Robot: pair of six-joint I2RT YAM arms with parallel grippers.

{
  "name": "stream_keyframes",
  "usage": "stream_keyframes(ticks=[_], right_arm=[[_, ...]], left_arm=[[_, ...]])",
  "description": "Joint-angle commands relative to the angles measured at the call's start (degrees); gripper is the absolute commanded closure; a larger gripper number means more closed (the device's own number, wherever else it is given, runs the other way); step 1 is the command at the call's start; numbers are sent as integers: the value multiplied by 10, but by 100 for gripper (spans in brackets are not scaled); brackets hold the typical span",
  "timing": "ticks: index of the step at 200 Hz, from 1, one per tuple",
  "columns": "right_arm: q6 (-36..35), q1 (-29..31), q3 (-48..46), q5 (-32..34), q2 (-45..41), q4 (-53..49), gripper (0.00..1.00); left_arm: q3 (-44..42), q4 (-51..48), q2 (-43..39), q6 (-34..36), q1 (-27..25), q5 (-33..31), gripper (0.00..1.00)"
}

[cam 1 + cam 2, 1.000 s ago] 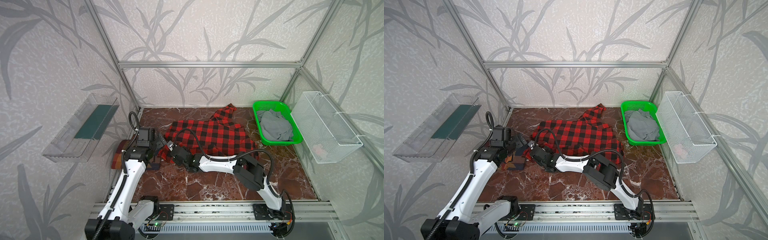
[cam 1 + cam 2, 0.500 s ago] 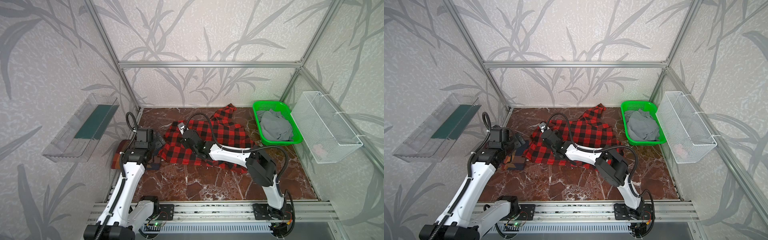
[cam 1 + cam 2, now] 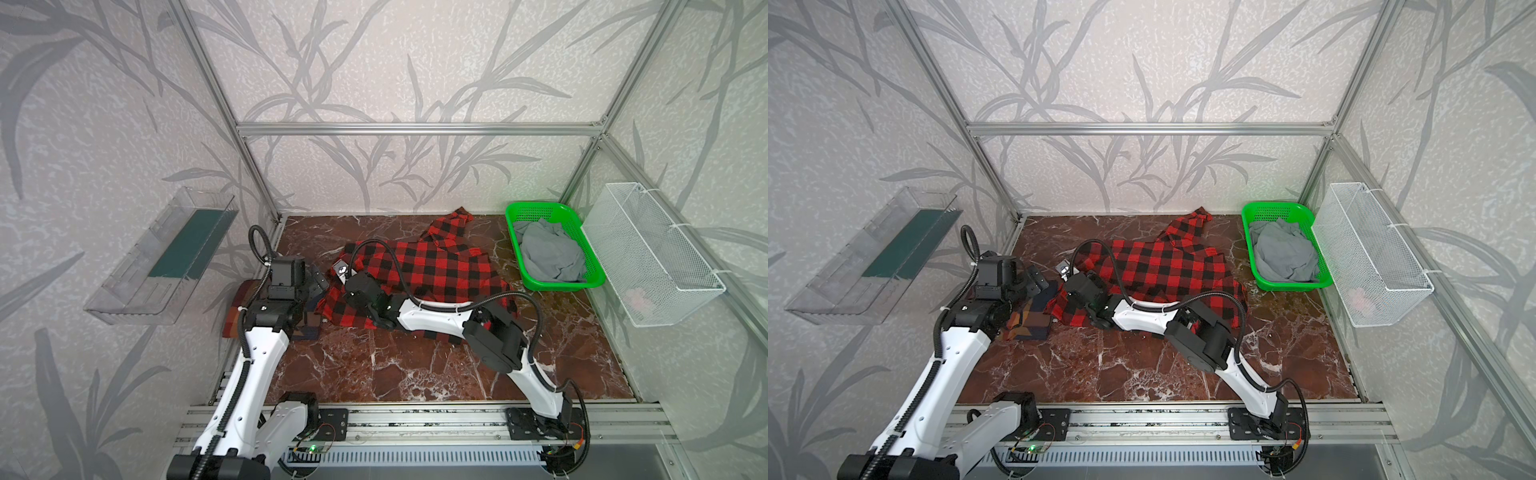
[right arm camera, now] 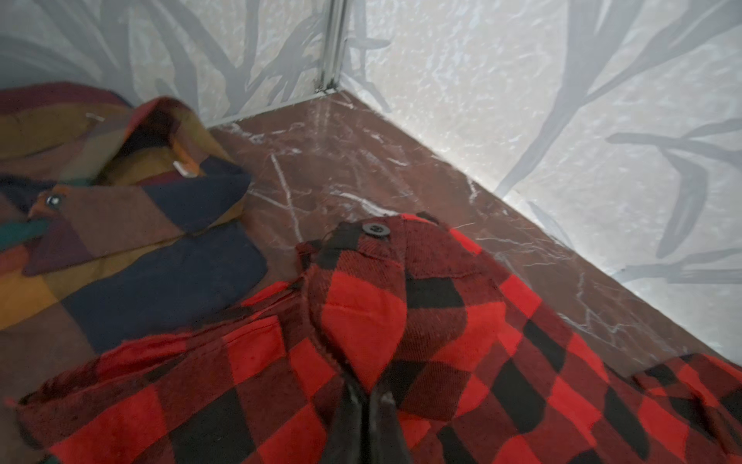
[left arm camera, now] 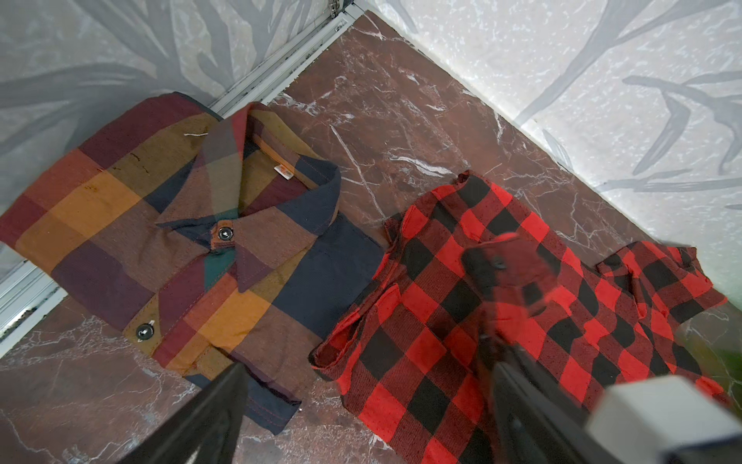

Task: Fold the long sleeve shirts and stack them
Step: 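Drag the held shirt corner toward the robot and back with the right gripper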

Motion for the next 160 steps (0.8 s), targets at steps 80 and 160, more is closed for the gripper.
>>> stream_keyframes(ticks=[80, 160], right_arm=[[-17, -11, 1, -24, 6, 20, 100], [-39, -125, -37, -177, -107, -9, 100]], left_arm=[[-5, 1, -5, -3, 6, -13, 5], [-5, 2, -3, -3, 8, -12, 5]])
